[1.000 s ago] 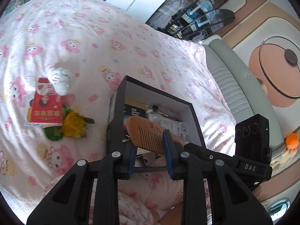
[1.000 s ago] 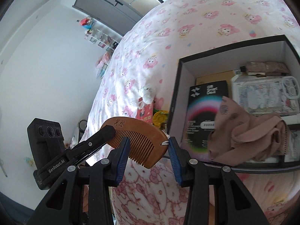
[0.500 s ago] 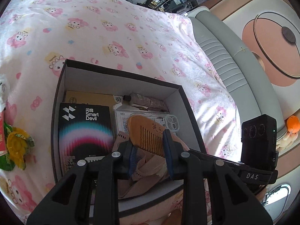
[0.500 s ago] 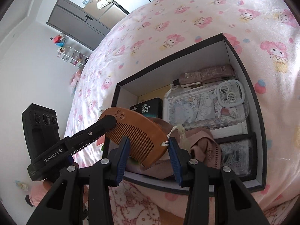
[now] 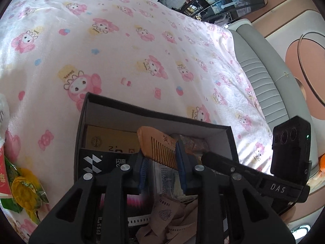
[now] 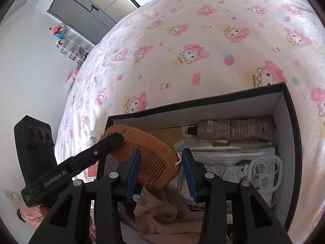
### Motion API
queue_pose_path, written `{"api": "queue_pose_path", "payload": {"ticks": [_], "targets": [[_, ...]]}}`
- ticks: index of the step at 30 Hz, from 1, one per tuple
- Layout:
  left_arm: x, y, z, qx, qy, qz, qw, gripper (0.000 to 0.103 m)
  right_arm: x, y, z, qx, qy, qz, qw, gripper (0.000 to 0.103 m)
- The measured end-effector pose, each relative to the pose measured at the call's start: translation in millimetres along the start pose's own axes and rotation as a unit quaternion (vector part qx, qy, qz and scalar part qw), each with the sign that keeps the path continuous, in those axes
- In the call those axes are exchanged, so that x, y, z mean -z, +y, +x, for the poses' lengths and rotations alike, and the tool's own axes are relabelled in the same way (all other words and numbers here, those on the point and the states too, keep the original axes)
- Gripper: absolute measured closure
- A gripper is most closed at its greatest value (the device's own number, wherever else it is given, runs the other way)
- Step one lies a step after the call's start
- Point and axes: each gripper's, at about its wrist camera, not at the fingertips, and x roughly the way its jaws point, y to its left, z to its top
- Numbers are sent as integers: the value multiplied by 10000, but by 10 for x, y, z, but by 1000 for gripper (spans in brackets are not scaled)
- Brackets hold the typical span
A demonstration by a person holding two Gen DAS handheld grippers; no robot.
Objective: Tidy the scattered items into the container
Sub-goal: 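Lower the wooden comb into the box and open the right gripper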
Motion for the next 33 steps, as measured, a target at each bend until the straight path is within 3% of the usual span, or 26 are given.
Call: {"api": "queue_pose_path", "payload": {"ticks": [4, 7, 16, 21, 26, 29, 33], "targets": [[80, -52, 125, -228, 146, 222, 9994, 79, -64, 26, 161, -166, 92, 7, 9998, 65], [90, -96, 102, -482, 37, 369, 9982, 79, -30, 30, 243, 158, 162, -8, 9997, 65], [111, -23, 100, -773, 43, 341, 9964, 78, 134, -128, 175, 659, 284, 38, 9974, 65], [171, -58, 251, -862, 453, 476, 9941, 78, 153, -96, 304, 854, 569, -137, 9946, 65], [139, -27, 597, -937, 1199, 331, 9878, 78, 155, -71, 424, 1228, 669, -411, 9893, 65], [59, -65, 642, -1070, 1144, 414, 9868, 78, 134, -70, 455, 1308, 667, -501, 9879, 65], [47, -24, 634, -808, 1198, 303, 9890, 78, 113, -107, 437, 1446, 591, -441, 9867, 65]]}}
